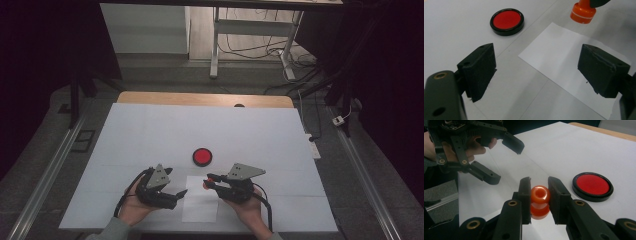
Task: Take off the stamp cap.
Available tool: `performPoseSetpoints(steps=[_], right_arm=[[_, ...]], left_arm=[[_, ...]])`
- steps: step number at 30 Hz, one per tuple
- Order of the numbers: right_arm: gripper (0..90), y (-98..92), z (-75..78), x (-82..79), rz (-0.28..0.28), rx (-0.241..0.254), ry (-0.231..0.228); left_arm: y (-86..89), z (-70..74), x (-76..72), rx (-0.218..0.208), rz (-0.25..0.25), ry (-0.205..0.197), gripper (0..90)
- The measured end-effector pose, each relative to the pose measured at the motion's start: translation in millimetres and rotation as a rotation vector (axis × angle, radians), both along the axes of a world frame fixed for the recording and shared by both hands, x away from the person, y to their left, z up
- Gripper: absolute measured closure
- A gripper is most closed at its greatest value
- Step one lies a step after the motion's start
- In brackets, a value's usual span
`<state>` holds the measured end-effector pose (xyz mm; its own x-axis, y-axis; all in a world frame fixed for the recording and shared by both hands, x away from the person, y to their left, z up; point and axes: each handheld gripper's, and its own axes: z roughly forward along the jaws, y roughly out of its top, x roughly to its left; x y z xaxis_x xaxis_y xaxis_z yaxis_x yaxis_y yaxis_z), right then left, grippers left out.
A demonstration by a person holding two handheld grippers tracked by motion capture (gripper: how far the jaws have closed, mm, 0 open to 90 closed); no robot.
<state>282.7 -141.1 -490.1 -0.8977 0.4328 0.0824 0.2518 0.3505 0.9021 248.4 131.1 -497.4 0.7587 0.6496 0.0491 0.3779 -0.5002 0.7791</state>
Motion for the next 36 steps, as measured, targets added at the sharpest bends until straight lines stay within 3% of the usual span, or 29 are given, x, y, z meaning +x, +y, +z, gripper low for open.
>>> performPoseSetpoints(steps=[36], right_arm=[[72.1,-1.1,1.0,-0.1,0.002,0.014,-0.001]], left_arm=[[-43.1,-7.7,4.9,-0.003,-0.078,0.021,17.0]])
